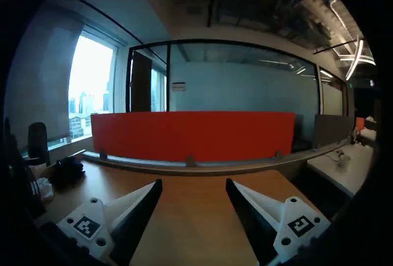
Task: Fold towel
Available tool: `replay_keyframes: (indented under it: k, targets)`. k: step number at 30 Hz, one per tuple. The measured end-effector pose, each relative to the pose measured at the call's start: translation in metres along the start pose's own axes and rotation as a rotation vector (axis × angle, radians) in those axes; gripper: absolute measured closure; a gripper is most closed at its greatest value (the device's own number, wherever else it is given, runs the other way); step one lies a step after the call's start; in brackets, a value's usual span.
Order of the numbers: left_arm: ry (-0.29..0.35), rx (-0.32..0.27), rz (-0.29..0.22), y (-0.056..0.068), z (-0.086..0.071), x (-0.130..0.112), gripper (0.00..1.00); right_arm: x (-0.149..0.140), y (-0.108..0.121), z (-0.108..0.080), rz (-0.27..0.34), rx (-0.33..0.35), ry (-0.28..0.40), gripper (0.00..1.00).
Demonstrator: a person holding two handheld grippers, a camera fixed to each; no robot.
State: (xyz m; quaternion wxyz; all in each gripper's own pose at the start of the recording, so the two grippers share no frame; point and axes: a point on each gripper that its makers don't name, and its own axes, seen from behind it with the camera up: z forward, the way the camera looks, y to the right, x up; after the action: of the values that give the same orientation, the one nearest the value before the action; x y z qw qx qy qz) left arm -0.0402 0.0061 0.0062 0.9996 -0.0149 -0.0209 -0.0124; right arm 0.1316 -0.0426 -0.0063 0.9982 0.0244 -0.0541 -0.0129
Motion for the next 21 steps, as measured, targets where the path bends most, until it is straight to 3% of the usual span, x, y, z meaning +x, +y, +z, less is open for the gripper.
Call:
replay_keyframes:
  k: [9,21]
  targets:
    - [0.014,0.008,-0.016,0.002,0.001,-0.04,0.06,-0.013,-0.009,-0.007,-0.028,0.011,0.005,0.0]
    - [0.068,0.016,0.02,0.008,-0.001,-0.058,0.06,-0.026,-0.002,-0.005,-0.007,-0.005,0.009,0.0]
